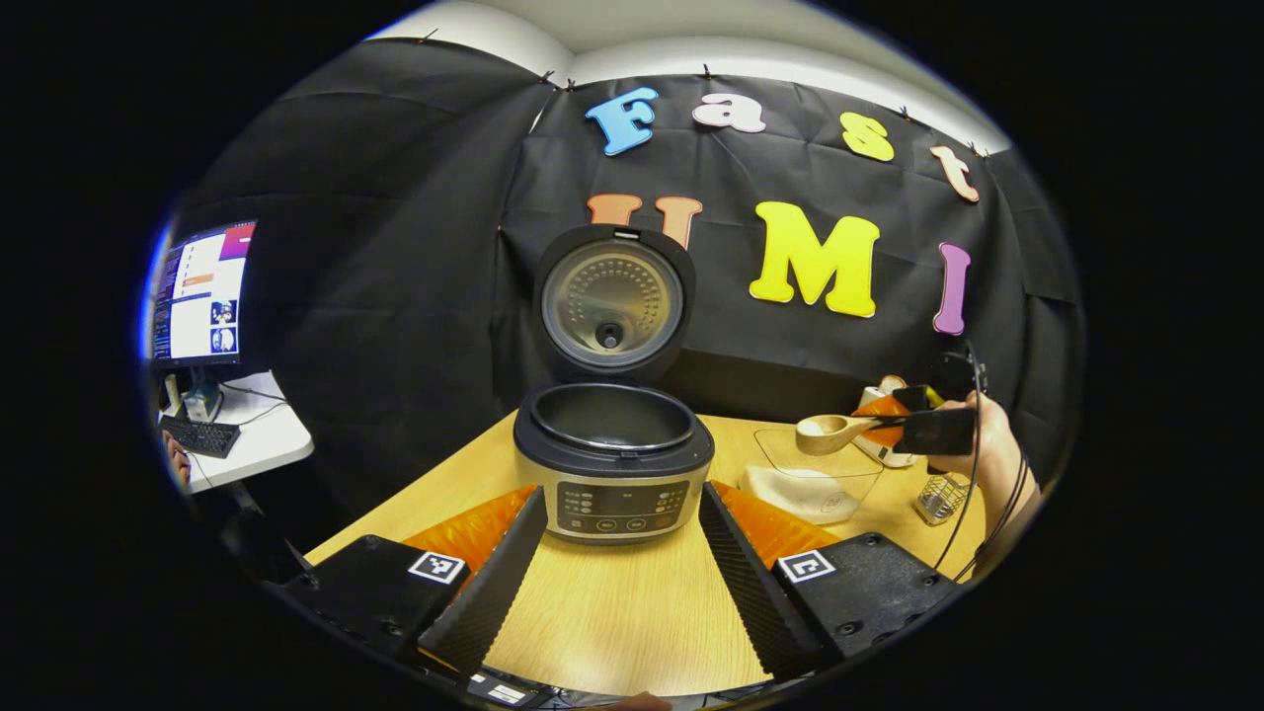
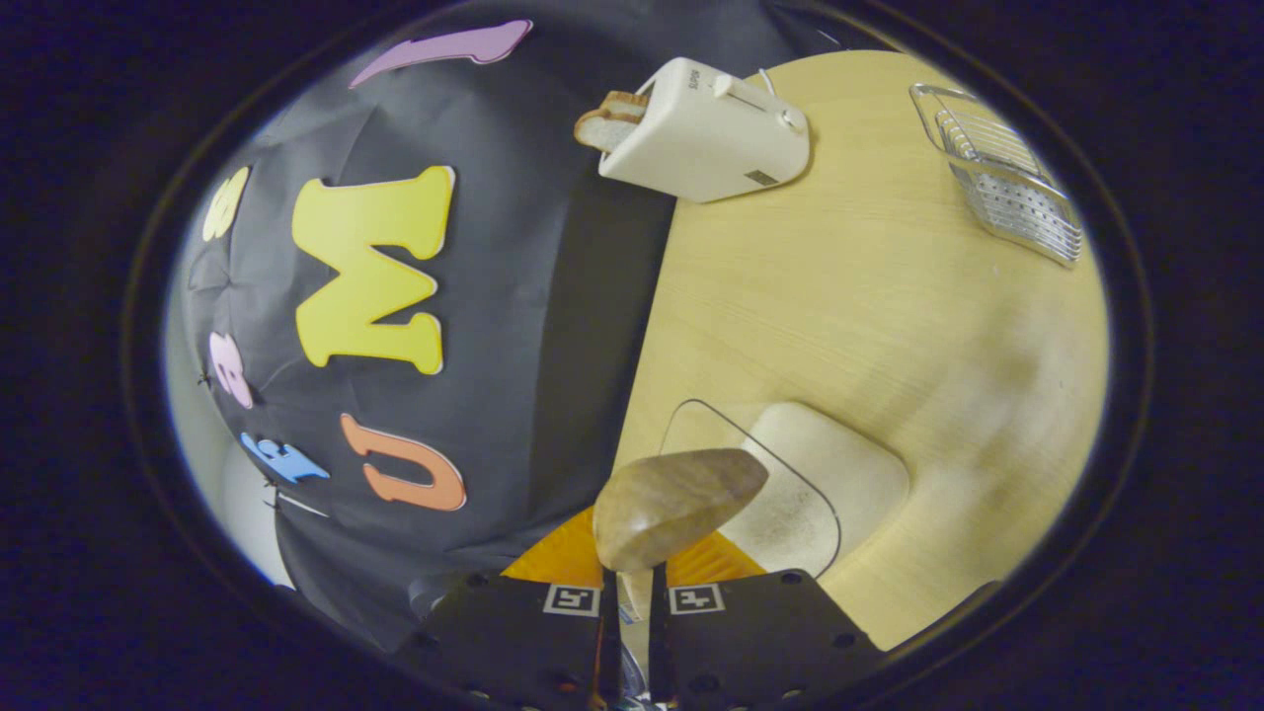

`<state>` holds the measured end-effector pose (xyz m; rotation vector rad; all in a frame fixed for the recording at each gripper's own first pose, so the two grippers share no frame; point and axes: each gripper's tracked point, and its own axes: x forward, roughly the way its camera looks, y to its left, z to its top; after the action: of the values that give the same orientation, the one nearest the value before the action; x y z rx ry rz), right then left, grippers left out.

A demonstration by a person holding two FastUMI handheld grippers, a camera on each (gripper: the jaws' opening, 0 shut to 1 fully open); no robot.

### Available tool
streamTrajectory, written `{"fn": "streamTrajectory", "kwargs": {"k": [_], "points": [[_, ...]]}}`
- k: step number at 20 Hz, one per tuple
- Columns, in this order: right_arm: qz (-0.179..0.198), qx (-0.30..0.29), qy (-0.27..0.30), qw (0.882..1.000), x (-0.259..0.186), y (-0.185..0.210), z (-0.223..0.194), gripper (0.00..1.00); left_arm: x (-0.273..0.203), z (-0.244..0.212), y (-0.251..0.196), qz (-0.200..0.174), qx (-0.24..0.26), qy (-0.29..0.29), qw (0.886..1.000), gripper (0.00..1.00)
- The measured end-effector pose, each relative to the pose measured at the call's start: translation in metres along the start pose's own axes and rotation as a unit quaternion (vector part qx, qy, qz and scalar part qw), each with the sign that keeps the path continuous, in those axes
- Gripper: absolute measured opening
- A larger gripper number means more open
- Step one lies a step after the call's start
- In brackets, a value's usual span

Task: Close the left gripper, press the button to open the rice cooker; take a wooden spoon from the chopstick holder with the right hand, scoop a spoonful of rice and pour it into the rice cooker, then put the wooden spoon back into the chopstick holder.

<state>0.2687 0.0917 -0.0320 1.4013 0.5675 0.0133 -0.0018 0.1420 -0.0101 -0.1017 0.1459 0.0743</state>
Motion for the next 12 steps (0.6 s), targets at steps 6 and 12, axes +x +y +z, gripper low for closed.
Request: {"fn": "streamTrajectory", "kwargs": {"k": [6, 12], "points": [[0.028, -0.044, 0.01, 0.999, -0.023, 0.065, -0.04, 0.11, -0.012, 0.008, 0.013, 0.007, 0.014, -0.01, 1.0, 0.99], [0.041, -0.097, 0.021, 0.994, -0.016, 0.124, -0.098, 0.11, -0.024, 0.017, 0.034, 0.026, 0.037, -0.023, 0.999, 0.99]]}}
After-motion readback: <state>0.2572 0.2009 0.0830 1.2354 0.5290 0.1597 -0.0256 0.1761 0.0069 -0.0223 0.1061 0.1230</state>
